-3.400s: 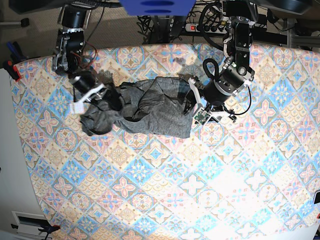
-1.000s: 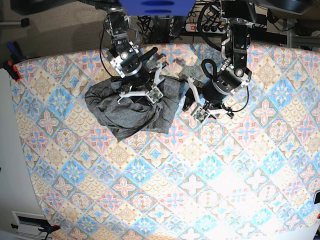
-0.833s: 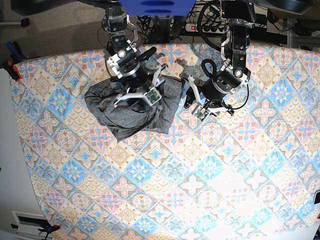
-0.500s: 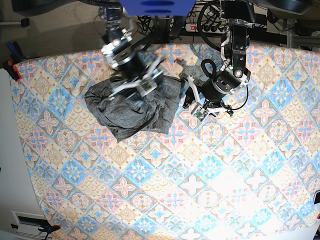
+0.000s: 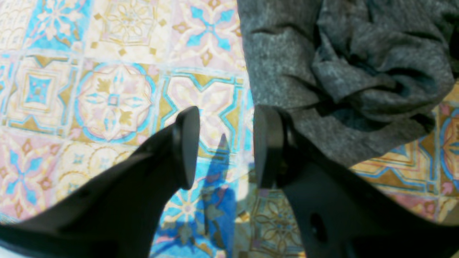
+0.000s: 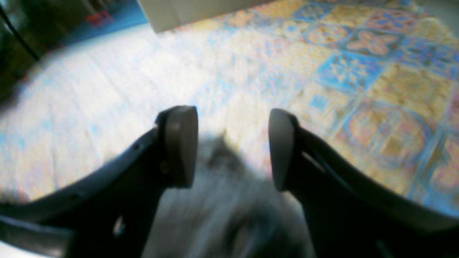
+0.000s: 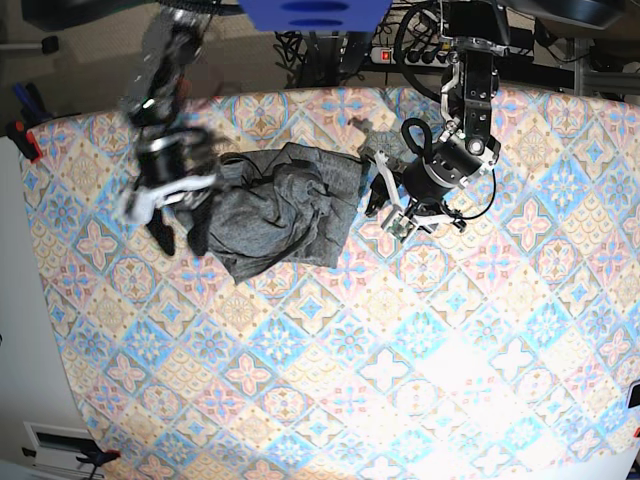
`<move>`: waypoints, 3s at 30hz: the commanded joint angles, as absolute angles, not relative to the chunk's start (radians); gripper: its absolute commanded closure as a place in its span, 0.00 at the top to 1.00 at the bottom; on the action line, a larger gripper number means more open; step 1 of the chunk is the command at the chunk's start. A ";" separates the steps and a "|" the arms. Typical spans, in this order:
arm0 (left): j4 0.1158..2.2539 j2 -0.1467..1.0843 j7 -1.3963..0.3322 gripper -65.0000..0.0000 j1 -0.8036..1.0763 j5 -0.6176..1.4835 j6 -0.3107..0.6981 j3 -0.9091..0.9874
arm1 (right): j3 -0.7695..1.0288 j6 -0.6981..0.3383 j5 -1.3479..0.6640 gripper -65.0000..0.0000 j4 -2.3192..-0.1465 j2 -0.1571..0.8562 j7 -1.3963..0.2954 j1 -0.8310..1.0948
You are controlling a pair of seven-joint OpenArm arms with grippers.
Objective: Layout the t-shirt on the table in an organized manner, then fold the t-shirt properly
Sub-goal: 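Grasp the bundle's side with the right gripper and tuck it inward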
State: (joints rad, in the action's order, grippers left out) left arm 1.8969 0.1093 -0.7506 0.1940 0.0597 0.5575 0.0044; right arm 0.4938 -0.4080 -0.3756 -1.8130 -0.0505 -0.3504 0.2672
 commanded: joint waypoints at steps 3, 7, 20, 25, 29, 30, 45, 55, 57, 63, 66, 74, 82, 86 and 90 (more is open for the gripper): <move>1.914 0.107 -0.730 0.35 0.185 0.068 0.559 0.005 | 0.573 -0.438 -0.607 0.47 -1.750 0.051 -0.414 0.243; 1.916 0.107 -0.730 0.35 0.185 0.068 0.559 0.005 | 0.604 -0.486 -0.802 0.47 -1.618 0.099 -0.466 0.243; 1.919 0.104 -0.730 0.35 0.176 0.076 0.559 0.005 | 0.415 -0.490 -0.806 0.47 -1.549 0.113 -0.470 0.245; 1.920 0.104 -0.731 0.35 0.174 0.076 0.559 0.005 | 0.378 -0.490 -0.805 0.47 -1.480 0.113 -0.469 0.249; 1.934 0.105 -0.731 0.35 0.177 0.070 0.559 0.005 | 0.386 -0.490 -0.805 0.47 -1.423 0.114 -0.467 0.249; 1.934 0.105 -0.731 0.35 0.176 0.070 0.559 0.005 | 0.387 -0.490 -0.805 0.47 -1.417 0.116 -0.466 0.251; 1.931 0.105 -0.731 0.35 0.171 0.071 0.559 0.005 | 0.541 -0.490 -0.808 0.47 -1.452 0.151 -0.490 0.252; 1.933 0.105 -0.731 0.35 0.170 0.076 0.559 0.005 | 0.478 -0.490 -0.806 0.47 -1.451 0.150 -0.584 0.243; 1.933 0.105 -0.731 0.35 0.170 0.076 0.559 0.005 | 0.440 -0.490 -0.806 0.47 -1.449 0.150 -0.585 0.243; 1.934 0.105 -0.731 0.35 0.170 0.076 0.559 0.005 | 0.351 -0.490 -0.806 0.47 -1.394 0.150 -0.588 0.243; 1.934 0.105 -0.731 0.35 0.174 0.076 0.559 0.007 | 0.318 -0.490 -0.806 0.47 -1.397 0.151 -0.588 0.251; 1.934 0.105 -0.731 0.35 0.179 0.076 0.559 0.007 | 0.223 -0.487 -0.806 0.09 -1.431 0.206 -0.590 0.252; 1.934 0.105 -0.730 0.35 0.179 0.076 0.559 0.008 | 0.291 -0.403 -0.805 0.00 -1.547 0.208 -0.667 0.252; 1.934 0.105 -0.730 0.35 0.179 0.076 0.559 0.005 | 0.320 -0.398 -0.743 0.00 -1.681 0.206 -0.708 0.252; 1.934 0.105 -0.730 0.35 0.179 0.076 0.559 0.004 | 0.314 -0.397 -0.538 0.00 -1.856 0.203 -0.733 0.249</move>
State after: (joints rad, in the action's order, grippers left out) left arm 1.9148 0.1059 -0.7513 0.1894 0.0666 0.5606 0.0040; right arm 0.3115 -0.3969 -0.5140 -1.8347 0.1940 -0.7628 0.2581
